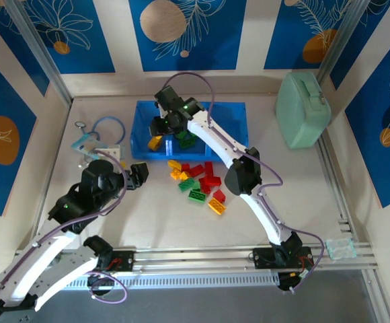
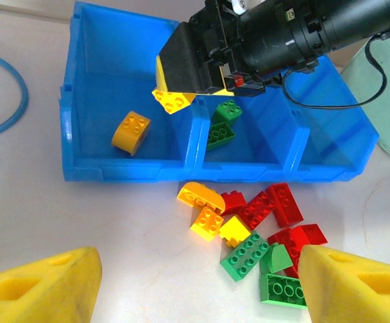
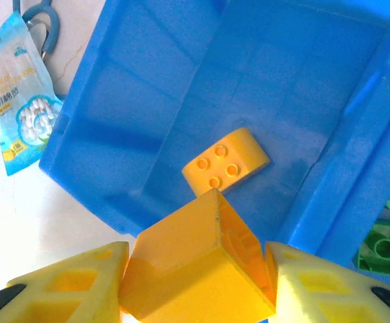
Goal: Sort the legos into containers by color
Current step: Place the lego in the container.
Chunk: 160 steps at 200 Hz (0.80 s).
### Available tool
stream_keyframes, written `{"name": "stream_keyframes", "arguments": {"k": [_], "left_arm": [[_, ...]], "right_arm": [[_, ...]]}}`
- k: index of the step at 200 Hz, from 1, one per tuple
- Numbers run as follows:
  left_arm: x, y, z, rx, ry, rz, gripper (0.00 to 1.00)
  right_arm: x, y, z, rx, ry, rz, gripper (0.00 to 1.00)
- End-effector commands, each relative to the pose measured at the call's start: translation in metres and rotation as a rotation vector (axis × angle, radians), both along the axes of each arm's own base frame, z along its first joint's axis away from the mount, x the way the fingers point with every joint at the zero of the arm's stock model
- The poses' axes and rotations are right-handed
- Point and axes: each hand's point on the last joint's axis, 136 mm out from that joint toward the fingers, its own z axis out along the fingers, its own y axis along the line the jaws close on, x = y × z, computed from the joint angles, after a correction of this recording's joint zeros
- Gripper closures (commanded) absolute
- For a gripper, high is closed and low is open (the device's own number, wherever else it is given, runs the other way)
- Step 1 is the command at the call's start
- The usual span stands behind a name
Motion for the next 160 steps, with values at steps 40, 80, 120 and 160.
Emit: {"name": "stream_keyframes", "arguments": {"k": [40, 80, 120, 160], "left_arm": [[-0.005, 0.01, -0.006, 0.017, 0.017, 0.025, 0.23], [-0.003, -0.007, -0.025, 0.09, 0.113, -0.063, 0.23], [0.0, -0.029, -0.04, 0.1, 0.173, -0.15, 0.24], [-0.006, -0.072, -0.064, 0.165, 0.237, -0.297, 0.23]], "right_arm": [[0.015, 0.011, 0.004, 0.042, -0.048, -0.045, 0.4], [0.01, -0.004, 0.037, 0.019, -0.092, -0.067, 0.29], [-0.005, -0.045, 0.089, -0.023, -0.159, -0.127, 0.27], [-0.03, -0.115, 0.122, 0.002, -0.207, -0.233, 0.26]]}}
